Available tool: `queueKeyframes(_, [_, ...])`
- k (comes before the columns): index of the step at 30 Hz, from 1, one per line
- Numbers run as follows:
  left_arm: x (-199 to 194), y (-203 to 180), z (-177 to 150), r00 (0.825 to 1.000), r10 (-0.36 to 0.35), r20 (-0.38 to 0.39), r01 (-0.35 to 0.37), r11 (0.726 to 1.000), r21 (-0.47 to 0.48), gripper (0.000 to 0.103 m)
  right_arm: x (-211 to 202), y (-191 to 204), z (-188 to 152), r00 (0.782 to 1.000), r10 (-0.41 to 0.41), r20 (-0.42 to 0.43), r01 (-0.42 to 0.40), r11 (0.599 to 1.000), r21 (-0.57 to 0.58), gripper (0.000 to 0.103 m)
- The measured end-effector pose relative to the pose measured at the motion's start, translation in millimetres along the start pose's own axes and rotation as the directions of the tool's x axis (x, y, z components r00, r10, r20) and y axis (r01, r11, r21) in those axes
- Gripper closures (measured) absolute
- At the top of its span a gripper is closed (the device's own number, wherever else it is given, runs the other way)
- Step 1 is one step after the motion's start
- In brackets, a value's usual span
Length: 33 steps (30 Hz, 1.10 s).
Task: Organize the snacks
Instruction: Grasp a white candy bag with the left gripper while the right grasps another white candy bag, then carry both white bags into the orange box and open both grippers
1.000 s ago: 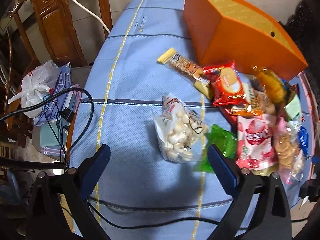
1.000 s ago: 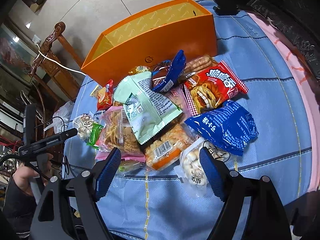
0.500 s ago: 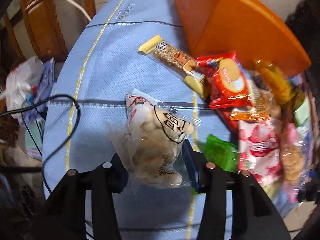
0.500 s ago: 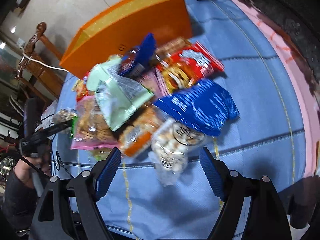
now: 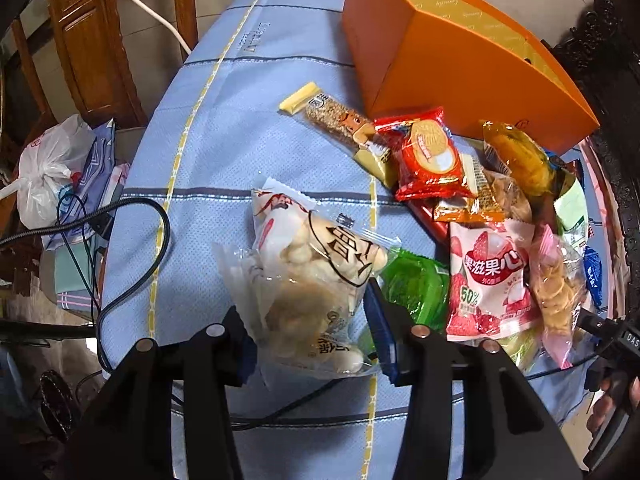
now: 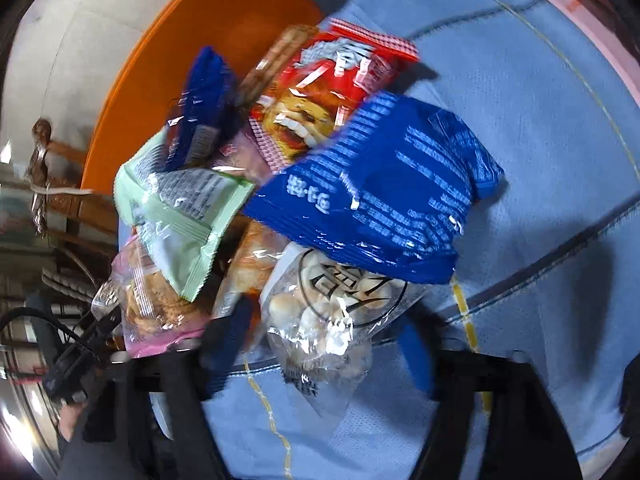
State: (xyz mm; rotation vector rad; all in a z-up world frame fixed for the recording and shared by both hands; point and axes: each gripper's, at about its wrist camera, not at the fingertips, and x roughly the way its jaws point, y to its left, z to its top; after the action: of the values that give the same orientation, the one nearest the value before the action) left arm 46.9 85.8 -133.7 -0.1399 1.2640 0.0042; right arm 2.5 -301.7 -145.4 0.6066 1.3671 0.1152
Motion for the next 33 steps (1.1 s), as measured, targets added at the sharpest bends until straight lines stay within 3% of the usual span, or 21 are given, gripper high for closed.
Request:
queueKeyframes(5, [3.4, -3.2, -5.5, 1.0, -0.014, -0.013, 0.015, 1.0, 0.003, 0.057, -6.2, 12.9, -5.2, 0.999, -0.031, -0.016, 0.029, 0.996, -0.085, 0.068])
queueKeyframes(16, [-29.2, -17.6, 2.3, 0.997, -0.06, 0.055, 0.058, 0.998, 0.029, 0.057, -69.4, 55.2, -12.0, 0.996, 0.008, 0.092, 0.02, 0.954, -0.299, 0.068])
queueKeyframes(26, [-77.2, -33.0, 23.6, 0.983, -0.107, 0.147, 0.104, 0.994, 0.027, 0.057, -90.0, 95.1, 15.2, 0.985, 0.033, 0.169, 0.04, 0.912, -0.408, 0.068])
queueKeyframes(33, [-96.2, -47.1, 49.6, 0.974, -0.107, 0.201, 0.101, 0.994, 0.044, 0.056, -103.7, 120.7, 55.0, 0.971, 0.073, 0.23, 0.043, 0.886, -0.462, 0.068])
